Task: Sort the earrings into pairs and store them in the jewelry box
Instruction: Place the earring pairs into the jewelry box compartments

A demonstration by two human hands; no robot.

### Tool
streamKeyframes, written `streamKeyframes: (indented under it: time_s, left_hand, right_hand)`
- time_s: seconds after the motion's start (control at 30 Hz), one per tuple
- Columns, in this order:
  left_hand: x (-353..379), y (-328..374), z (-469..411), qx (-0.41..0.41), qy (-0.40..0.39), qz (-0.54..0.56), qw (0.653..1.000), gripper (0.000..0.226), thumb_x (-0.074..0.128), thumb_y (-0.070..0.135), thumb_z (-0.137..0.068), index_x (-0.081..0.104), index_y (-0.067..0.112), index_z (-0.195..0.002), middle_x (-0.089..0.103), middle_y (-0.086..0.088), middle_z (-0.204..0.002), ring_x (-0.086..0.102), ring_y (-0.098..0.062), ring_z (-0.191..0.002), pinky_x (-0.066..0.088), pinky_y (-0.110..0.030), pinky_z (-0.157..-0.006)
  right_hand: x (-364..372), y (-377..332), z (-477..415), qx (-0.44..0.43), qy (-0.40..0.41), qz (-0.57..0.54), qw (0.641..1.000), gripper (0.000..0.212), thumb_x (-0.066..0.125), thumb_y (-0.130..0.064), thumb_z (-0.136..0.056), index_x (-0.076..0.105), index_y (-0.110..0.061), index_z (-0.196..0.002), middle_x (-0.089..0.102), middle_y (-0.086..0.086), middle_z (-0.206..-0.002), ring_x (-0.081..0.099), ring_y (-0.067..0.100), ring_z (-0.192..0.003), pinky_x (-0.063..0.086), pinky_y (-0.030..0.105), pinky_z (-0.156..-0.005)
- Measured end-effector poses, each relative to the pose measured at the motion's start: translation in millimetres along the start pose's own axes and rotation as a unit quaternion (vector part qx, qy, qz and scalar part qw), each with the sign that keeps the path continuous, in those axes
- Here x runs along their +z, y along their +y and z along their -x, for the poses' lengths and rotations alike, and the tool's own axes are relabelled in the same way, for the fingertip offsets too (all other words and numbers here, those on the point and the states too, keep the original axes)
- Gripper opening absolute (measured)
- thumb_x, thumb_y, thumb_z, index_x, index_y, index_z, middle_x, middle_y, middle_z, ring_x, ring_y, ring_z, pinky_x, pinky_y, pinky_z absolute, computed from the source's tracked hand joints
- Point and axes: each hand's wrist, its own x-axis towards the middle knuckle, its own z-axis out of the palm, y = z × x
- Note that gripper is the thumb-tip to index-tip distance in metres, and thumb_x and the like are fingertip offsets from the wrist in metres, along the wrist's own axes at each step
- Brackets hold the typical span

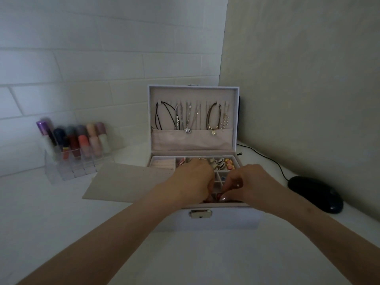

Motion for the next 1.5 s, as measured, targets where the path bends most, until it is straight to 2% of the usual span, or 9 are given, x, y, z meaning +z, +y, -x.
streamKeyframes:
  time_s: [0.1,0.43,0.6,0.77,0.87,1.1,1.3,1.4,1.5]
  left_hand:
    - [1,-1,1,0.001,0.008,-0.001,1.0,0.013,0.063,0.012,-0.082,0.069,0.012,-0.093,0.055,-0.01,-0.111,0.05,-0.026,-0.108,0.039,-0.03,-0.078]
    - [2,-3,-1,-0.01,-0.011,0.0,1.0,0.017,0.062,0.012,-0.083,0.07,0.012,-0.098,0.055,-0.011,-0.112,0.051,-0.027,-0.108,0.041,-0.032,-0.079]
    - [5,4,3,-0.016,0.042,-0.08,0.996,0.018,0.053,0.008,-0.084,0.064,0.006,-0.099,0.051,-0.011,-0.116,0.049,-0.029,-0.109,0.042,-0.036,-0.08]
    - [2,-3,11,-0.017,0.063,-0.022,0.998,0.014,0.062,0.016,-0.083,0.068,0.015,-0.096,0.055,-0.005,-0.111,0.051,-0.023,-0.108,0.043,-0.033,-0.083]
    - [-5,-12,28,-0.017,0.102,0.007,0.995,0.007,0.064,0.021,-0.082,0.065,0.02,-0.089,0.054,0.004,-0.105,0.05,-0.013,-0.103,0.038,-0.024,-0.076]
    - [-16,-24,88,-0.065,0.122,0.036,0.99,0.02,0.058,0.036,-0.086,0.045,0.032,-0.072,0.054,0.016,-0.067,0.045,0.0,-0.061,0.033,-0.013,-0.058]
    - [-24,-38,139,-0.07,0.014,0.025,0.997,0.025,0.063,0.054,-0.074,0.05,0.033,-0.071,0.058,0.017,-0.067,0.05,0.009,-0.066,0.037,-0.013,-0.056]
    - [-20,-58,158,-0.084,-0.113,0.038,0.989,0.046,0.068,0.074,-0.048,0.05,0.042,-0.077,0.056,0.025,-0.079,0.049,0.008,-0.074,0.042,-0.015,-0.065]
    - [-10,-73,171,-0.08,-0.174,0.046,0.98,0.066,0.055,0.091,-0.024,0.045,0.054,-0.078,0.055,0.024,-0.083,0.05,0.003,-0.076,0.048,-0.025,-0.076]
  right_hand:
    - [2,-3,-1,-0.006,-0.001,0.044,0.999,0.003,0.077,-0.025,-0.071,0.074,-0.024,-0.072,0.068,-0.011,-0.073,0.06,0.007,-0.076,0.047,0.025,-0.068]
    - [4,-18,2,-0.005,0.005,0.161,0.987,0.015,0.062,-0.017,-0.08,0.073,-0.026,-0.085,0.065,-0.008,-0.082,0.057,0.015,-0.084,0.033,0.02,-0.053]
    - [8,-20,1,0.007,0.029,0.183,0.983,0.015,0.058,-0.017,-0.082,0.068,-0.026,-0.088,0.064,-0.002,-0.098,0.057,0.02,-0.096,0.032,0.023,-0.065]
    - [3,-19,7,0.004,0.034,0.137,0.99,0.009,0.063,-0.019,-0.08,0.069,-0.026,-0.083,0.049,-0.015,-0.067,0.047,0.01,-0.077,0.027,0.016,-0.052]
    - [-4,-20,14,-0.001,0.047,0.099,0.994,0.004,0.067,-0.025,-0.08,0.069,-0.028,-0.081,0.045,-0.019,-0.062,0.044,0.004,-0.072,0.025,0.011,-0.053]
    - [0,-34,33,-0.019,0.057,0.018,0.998,0.006,0.069,-0.028,-0.078,0.068,-0.031,-0.074,0.053,-0.019,-0.059,0.05,-0.004,-0.061,0.03,0.013,-0.056]
    - [22,-60,49,-0.083,-0.013,-0.025,0.996,0.003,0.069,-0.031,-0.08,0.07,-0.029,-0.08,0.059,-0.015,-0.062,0.052,-0.003,-0.057,0.035,0.012,-0.056]
    - [38,-73,53,-0.118,-0.037,-0.022,0.992,0.007,0.068,-0.031,-0.081,0.071,-0.026,-0.085,0.058,-0.015,-0.063,0.052,-0.002,-0.058,0.033,0.007,-0.057]
    - [56,-88,58,-0.15,-0.065,-0.014,0.986,0.011,0.066,-0.033,-0.082,0.071,-0.025,-0.088,0.063,-0.01,-0.071,0.049,0.001,-0.057,0.032,0.008,-0.057]
